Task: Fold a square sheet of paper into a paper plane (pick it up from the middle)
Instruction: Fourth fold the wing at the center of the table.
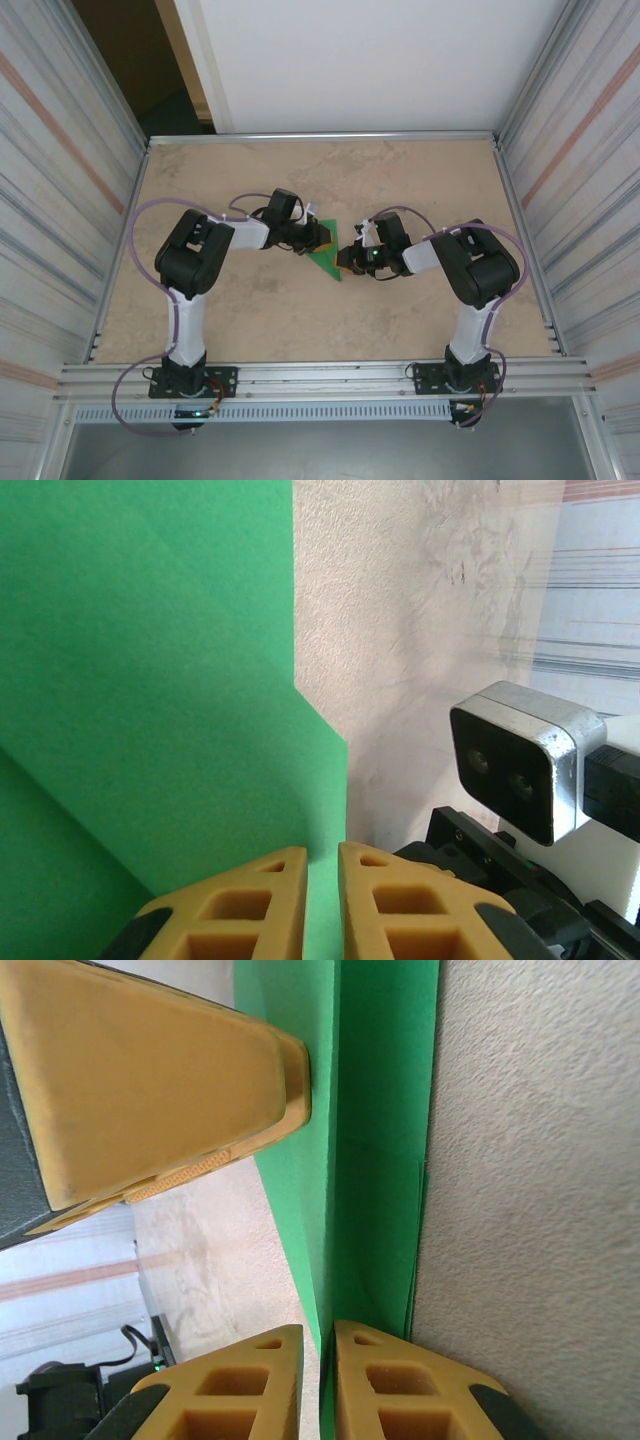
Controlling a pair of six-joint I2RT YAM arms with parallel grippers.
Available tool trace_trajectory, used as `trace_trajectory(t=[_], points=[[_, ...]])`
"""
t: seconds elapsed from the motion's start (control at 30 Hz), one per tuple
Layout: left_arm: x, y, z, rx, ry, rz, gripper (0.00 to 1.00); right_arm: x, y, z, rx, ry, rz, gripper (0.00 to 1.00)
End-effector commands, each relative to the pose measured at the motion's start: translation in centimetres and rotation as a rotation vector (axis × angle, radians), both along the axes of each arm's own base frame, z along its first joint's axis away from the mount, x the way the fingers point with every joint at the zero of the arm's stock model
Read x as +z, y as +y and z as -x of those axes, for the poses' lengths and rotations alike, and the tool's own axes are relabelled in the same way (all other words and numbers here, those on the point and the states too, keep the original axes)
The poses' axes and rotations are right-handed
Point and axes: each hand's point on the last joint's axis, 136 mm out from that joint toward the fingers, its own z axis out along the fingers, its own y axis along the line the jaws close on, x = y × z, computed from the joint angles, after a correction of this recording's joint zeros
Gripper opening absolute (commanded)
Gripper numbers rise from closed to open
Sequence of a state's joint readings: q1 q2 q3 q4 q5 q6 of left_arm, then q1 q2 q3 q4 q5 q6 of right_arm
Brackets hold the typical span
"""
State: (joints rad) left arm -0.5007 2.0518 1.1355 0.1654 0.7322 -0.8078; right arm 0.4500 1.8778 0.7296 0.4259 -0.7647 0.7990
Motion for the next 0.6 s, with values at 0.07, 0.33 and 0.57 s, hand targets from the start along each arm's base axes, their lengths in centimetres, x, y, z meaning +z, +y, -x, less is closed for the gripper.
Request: trace_trajectory(t=[0.07, 0.33, 0.57], points=[[-0.1, -0.4, -0.1, -0.015, 0.0, -0.012, 0.17, -2.3, -1.8, 1.4, -0.016, 0.079, 0.092, 0.15], [-0.5, -0.2, -0.3, -0.002, 0.012, -0.036, 0.17, -0.9, -2.3, 1.8, 0.003, 0.04, 0.115, 0.17], [-0.7, -0.2, -0.3, -0.001, 0.02, -0.037, 0.17, -1.3, -2.4, 2.1, 0.012, 0.053, 0.124, 0.15]])
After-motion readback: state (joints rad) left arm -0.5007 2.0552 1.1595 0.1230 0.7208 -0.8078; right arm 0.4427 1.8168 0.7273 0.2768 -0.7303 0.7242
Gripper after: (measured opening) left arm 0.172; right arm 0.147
